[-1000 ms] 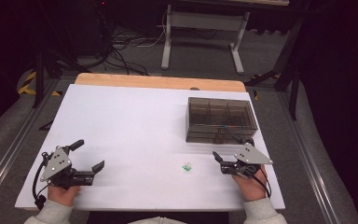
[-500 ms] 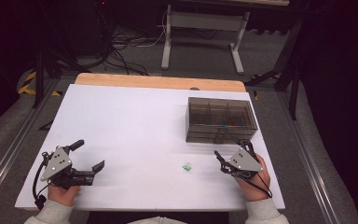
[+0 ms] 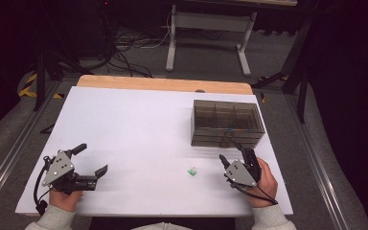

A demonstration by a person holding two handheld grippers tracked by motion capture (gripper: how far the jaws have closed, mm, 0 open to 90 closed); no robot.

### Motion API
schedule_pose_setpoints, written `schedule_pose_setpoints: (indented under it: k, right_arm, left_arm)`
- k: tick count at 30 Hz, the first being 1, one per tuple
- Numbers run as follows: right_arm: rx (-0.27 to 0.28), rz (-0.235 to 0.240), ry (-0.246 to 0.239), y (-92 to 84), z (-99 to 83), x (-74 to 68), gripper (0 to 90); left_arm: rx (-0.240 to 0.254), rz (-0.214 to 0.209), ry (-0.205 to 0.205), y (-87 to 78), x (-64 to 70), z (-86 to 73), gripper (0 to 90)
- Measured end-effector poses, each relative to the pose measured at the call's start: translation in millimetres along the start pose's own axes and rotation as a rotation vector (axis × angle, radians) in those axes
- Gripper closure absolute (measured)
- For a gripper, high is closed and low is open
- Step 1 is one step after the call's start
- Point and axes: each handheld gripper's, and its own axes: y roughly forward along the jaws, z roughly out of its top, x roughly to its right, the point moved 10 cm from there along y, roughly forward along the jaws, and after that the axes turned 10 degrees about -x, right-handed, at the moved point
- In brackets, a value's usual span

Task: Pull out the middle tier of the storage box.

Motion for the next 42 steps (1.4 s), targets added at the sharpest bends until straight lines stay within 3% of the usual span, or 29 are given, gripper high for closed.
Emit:
schedule_pose_setpoints:
  k: [8,24,29,32,42]
  right_arm:
    - [-0.042,-0.075,-0.07,3.4,-4.7,0.3,37.9]
    - [-0.077,-0.195,-0.188,11.3,-9.4,4.0,41.8]
    - [-0.096,-0.239,-0.25,18.6,-13.4,2.0,42.4]
    - [-0.125,-0.238,-0.304,23.2,-17.7,-1.9,42.4]
    - [-0.164,-0.273,-0.387,32.7,-23.4,-3.0,44.3]
  left_arm:
    - [0.001,-0.001,0.001,-0.1,0.3,0.2,0.2]
    - [0.003,-0.001,0.005,0.3,0.7,0.5,0.2]
    - [0.002,0.0,0.004,0.2,0.8,0.4,0.2]
    - [0.0,0.001,0.0,0.4,0.6,0.2,0.2]
    - [-0.004,0.003,0.008,0.6,0.7,0.1,0.2]
